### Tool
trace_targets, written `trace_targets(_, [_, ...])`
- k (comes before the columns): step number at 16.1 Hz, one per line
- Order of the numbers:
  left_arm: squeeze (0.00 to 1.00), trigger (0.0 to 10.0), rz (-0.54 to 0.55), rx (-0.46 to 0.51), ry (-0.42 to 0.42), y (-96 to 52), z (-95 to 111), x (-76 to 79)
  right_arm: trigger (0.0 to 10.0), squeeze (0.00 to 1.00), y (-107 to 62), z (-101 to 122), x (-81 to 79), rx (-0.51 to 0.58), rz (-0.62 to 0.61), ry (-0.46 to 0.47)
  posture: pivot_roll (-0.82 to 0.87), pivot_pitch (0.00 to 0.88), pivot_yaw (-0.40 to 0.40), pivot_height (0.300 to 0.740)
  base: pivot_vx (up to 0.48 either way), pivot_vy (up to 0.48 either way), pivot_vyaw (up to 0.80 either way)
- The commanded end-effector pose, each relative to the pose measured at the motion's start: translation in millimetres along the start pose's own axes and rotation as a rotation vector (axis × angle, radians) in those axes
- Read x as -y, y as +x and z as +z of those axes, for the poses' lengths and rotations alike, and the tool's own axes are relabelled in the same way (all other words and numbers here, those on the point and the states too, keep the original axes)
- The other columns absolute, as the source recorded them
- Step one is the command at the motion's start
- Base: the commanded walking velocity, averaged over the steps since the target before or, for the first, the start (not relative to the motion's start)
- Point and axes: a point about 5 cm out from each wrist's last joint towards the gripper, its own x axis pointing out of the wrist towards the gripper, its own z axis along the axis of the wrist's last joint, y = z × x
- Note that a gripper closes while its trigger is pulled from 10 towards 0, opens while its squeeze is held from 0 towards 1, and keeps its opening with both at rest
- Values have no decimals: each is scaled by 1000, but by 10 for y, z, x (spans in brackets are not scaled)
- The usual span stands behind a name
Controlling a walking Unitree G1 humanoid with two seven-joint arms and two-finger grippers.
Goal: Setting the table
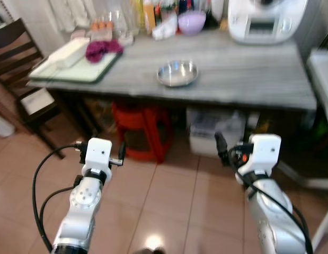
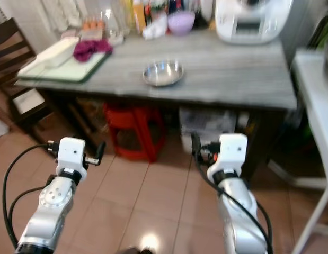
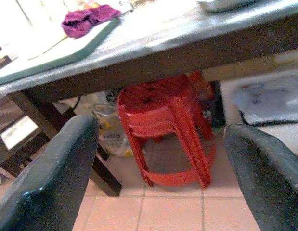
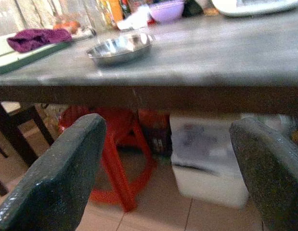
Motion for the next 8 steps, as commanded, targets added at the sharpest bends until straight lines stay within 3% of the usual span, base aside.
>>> trace_targets(1, [0,10000,0,-4,20,-4,-1,-36,10000,0,7,5,9,4,-15,9,-142,98,142,740,-289,0,0])
trace_targets(8, [0,10000,-58,25,-24,-28,9,-8,10000,0,33,58,-15,29,-6,0,-141,100,140,740,0,0,0])
